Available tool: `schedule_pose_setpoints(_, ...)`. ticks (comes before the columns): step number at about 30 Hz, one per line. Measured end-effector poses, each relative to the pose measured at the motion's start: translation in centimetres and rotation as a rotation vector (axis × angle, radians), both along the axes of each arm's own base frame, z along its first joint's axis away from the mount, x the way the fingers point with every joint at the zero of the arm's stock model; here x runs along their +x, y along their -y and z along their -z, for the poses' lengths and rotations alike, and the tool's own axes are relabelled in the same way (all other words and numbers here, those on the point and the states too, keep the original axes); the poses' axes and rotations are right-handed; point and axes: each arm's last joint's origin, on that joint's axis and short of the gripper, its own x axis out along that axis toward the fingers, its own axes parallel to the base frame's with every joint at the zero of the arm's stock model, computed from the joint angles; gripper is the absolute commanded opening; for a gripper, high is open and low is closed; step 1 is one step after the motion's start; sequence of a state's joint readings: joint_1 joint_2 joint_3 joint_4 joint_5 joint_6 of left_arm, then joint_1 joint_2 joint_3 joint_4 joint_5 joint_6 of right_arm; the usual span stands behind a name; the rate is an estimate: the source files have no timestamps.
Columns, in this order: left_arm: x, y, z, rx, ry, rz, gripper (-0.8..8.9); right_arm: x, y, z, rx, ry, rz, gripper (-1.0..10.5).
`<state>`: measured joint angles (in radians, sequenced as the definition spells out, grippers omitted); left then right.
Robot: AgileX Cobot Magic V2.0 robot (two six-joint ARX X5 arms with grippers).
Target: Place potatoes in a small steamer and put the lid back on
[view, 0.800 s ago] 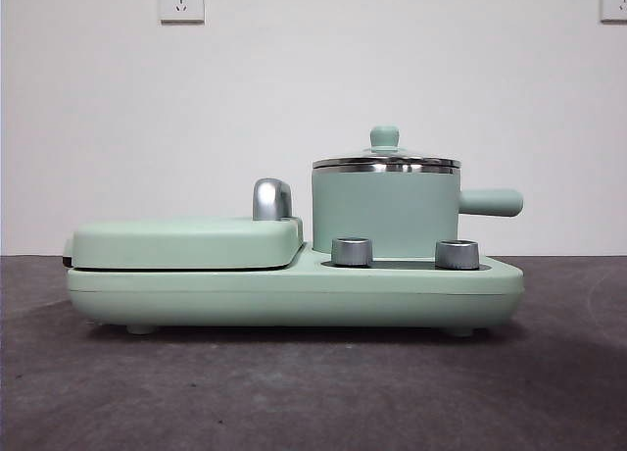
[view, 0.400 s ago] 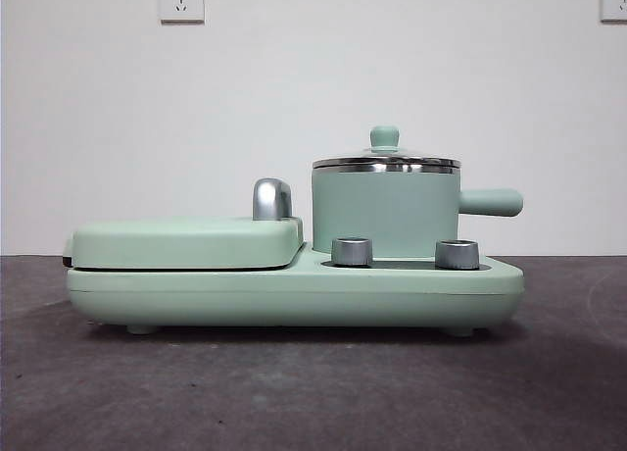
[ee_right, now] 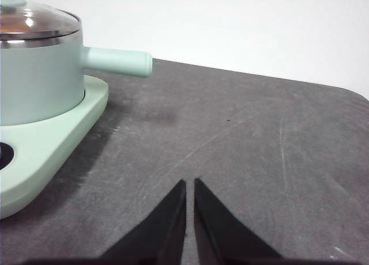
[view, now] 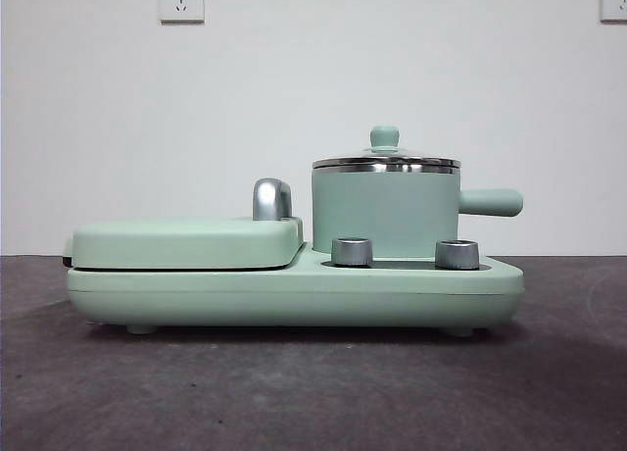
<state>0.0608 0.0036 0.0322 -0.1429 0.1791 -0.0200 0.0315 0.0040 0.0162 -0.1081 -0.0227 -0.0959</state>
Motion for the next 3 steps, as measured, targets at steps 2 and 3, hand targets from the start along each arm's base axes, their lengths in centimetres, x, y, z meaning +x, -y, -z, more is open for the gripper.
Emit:
schedule_pose_setpoints(2, 0.0, 0.0, 0.0, 0.0, 0.0, 0.0, 0.06, 0.0, 0.0, 0.0, 0.0, 0.0, 0.0, 0.2)
schedule_pose_setpoints(3, 0.0, 0.0, 0.0, 0.0, 0.0, 0.0, 0.06, 0.0, 0.0, 0.0, 0.0, 0.0, 0.0, 0.2)
